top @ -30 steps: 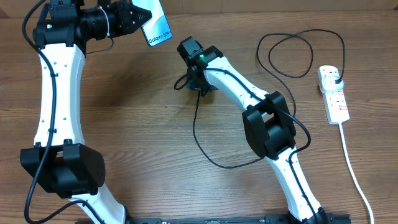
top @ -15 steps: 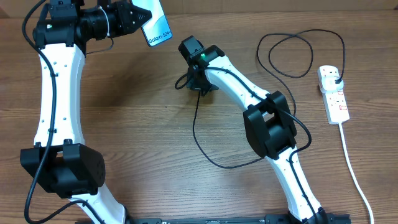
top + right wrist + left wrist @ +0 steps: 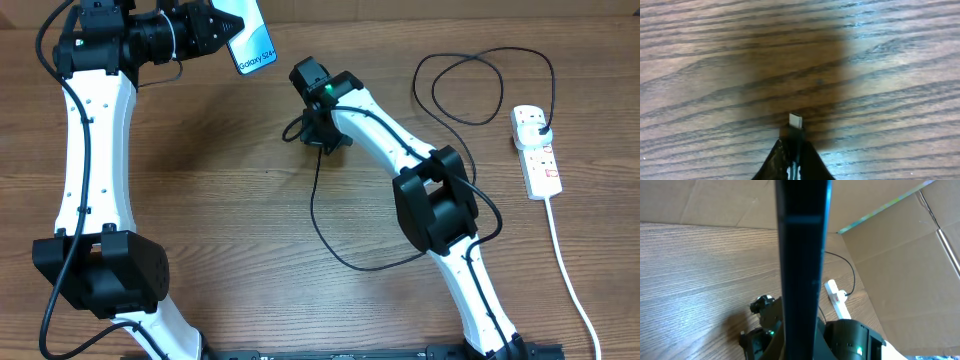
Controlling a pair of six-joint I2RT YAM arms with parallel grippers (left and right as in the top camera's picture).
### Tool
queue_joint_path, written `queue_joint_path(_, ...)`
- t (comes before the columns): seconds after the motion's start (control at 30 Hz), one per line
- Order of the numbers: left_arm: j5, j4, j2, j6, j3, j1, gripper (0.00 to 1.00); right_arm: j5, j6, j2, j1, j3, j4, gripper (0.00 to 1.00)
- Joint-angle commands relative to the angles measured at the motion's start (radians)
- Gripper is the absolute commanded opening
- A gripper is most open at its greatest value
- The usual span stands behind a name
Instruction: Plug charger to phone and switch on socket
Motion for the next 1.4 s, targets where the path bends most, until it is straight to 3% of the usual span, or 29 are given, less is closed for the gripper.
queue_joint_path(0.0, 0.016, 0.006, -0.011, 0.023, 0.017, 0.0, 0.04, -0.046, 0.005, 0.044, -0.008, 0.0, -0.001, 0.04)
queue_joint_path(0.37, 0.013, 0.007, -0.011, 0.023, 0.017, 0.0, 0.04, -0.099, 0.0, -0.016, -0.042, 0.001, 0.003, 0.04)
queue_joint_path(0.53, 0.092, 0.055, -0.011, 0.024, 0.017, 0.0, 0.04, -0.276, -0.122, -0.116, -0.074, 0.001, 0.019, 0.04)
queue_joint_path(0.73, 0.356, 0.249, -0.011, 0.019, 0.017, 0.0, 0.04, -0.703, -0.378, -0.237, -0.137, 0.001, 0.026, 0.04)
queue_joint_path(0.9, 0.391, 0.382, -0.011, -0.088, 0.017, 0.001, 0.04, -0.924, -0.495, -0.288, -0.173, 0.001, 0.005, 0.04)
queue_joint_path(1.07, 0.415, 0.502, -0.011, -0.185, 0.017, 0.002, 0.04, -1.033, -0.604, -0.319, -0.181, 0.001, -0.067, 0.04)
queue_joint_path(1.37, 0.482, 0.465, -0.011, -0.245, 0.017, 0.002, 0.04, -1.065, -0.649, -0.4, -0.183, 0.001, -0.079, 0.04)
